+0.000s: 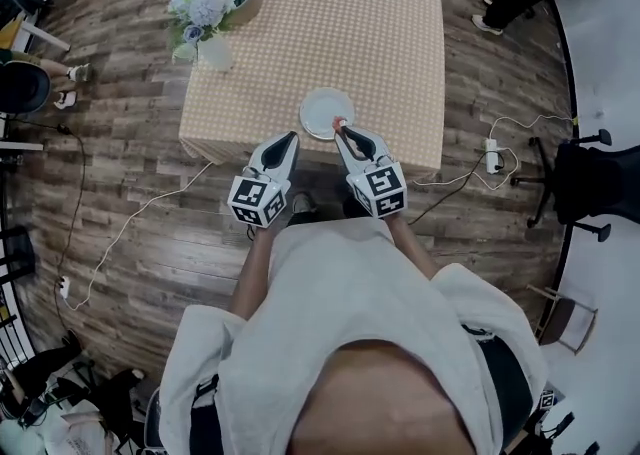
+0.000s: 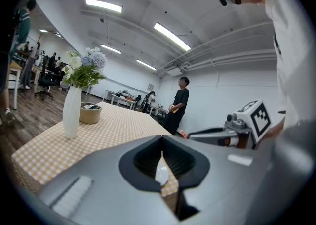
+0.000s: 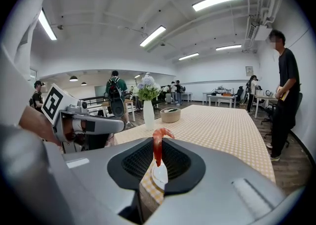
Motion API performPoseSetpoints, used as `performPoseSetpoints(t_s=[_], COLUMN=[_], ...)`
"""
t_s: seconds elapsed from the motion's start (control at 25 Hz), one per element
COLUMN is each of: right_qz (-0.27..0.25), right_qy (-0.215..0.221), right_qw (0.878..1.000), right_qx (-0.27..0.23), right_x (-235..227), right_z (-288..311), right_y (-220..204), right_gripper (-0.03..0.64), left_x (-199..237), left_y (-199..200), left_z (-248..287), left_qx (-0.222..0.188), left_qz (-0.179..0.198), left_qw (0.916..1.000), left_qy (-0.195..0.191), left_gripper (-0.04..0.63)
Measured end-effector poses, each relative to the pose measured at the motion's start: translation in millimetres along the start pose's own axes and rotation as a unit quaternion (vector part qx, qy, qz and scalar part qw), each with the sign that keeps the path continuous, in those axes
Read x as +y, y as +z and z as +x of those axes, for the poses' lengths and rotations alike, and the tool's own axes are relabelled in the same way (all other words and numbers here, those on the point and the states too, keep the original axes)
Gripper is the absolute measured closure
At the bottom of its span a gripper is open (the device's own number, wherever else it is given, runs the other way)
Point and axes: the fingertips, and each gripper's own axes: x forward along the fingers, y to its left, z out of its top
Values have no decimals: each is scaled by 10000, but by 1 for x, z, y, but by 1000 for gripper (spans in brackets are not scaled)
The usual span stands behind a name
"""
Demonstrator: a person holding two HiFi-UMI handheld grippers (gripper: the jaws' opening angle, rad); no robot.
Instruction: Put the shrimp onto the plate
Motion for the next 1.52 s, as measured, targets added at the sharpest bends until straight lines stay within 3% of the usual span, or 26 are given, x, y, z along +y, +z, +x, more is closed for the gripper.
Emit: performPoseSetpoints(t_s=[0.36, 0.84, 1.08, 1.52], right_qz=[34, 358, 283, 27], right_qy=[292, 431, 507, 642], right_qw=[9993, 9935, 9887, 9845], right_qx=[243, 990, 1382, 1629], right_x=[-23, -27, -28, -33], right_z=[-3, -3, 4, 31], right_y=[-18, -93, -131, -142], right_gripper=[564, 565, 565, 563], left_x=[-10, -15, -8, 6], left_y=[-17, -90, -120, -131], left_z=[16, 18, 11, 8], left_qx=[151, 866, 1117, 1075], left_qz=[-236, -721, -873, -1037], left_qw=[9990, 9930, 9891, 9873], left_qy=[354, 350, 398, 537], left_gripper=[586, 586, 586, 586])
